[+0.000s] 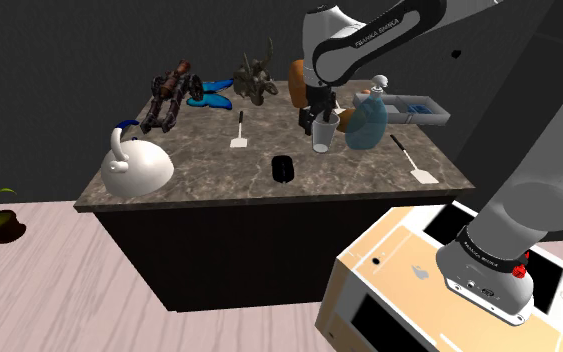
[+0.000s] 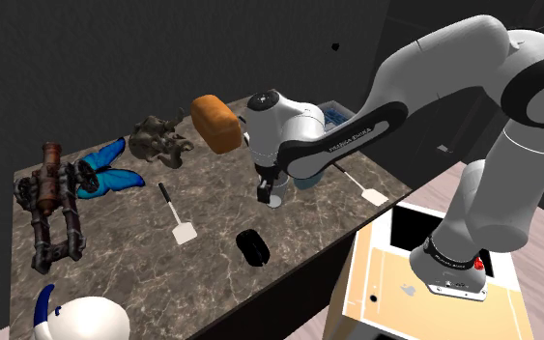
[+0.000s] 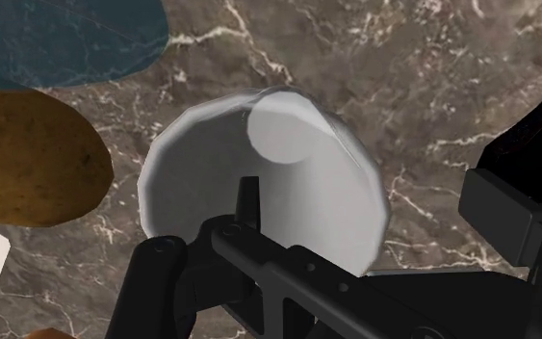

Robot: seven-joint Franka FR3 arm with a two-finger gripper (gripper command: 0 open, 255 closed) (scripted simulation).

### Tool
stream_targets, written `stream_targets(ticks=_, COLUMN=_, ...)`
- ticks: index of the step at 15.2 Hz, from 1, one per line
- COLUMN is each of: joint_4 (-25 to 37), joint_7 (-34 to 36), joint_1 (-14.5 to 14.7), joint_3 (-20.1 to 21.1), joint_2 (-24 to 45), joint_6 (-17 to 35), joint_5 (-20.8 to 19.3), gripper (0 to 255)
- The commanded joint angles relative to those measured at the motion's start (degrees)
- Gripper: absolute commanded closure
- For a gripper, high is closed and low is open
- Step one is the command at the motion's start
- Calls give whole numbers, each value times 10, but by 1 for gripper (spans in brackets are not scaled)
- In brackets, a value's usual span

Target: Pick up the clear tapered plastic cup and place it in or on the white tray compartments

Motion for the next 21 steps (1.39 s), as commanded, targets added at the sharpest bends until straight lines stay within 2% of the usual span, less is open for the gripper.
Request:
stream_targets(ticks=1, joint_4=-5, joint_7=3, joint_1=0, joint_3=0, joint_2=6, joint_6=10, joint_5=-3, gripper=0)
stream_targets(ticks=8, joint_4=-5, joint_7=3, joint_1=0, joint_3=0, joint_2=6, joint_6=10, joint_5=-2, gripper=0)
stream_targets(ticks=9, joint_4=-5, joint_7=3, joint_1=0, joint_3=0, joint_2=6, joint_6=10, joint_5=-2, gripper=255)
stream_targets(ticks=18, joint_4=-5, joint_7=3, joint_1=0, joint_3=0, joint_2=6, joint_6=10, joint_5=-3, gripper=255)
stream_targets(ticks=21, joint_4=6, joint_7=-3, joint_1=0, joint_3=0, joint_2=-6, joint_6=-11, joint_5=3, gripper=255)
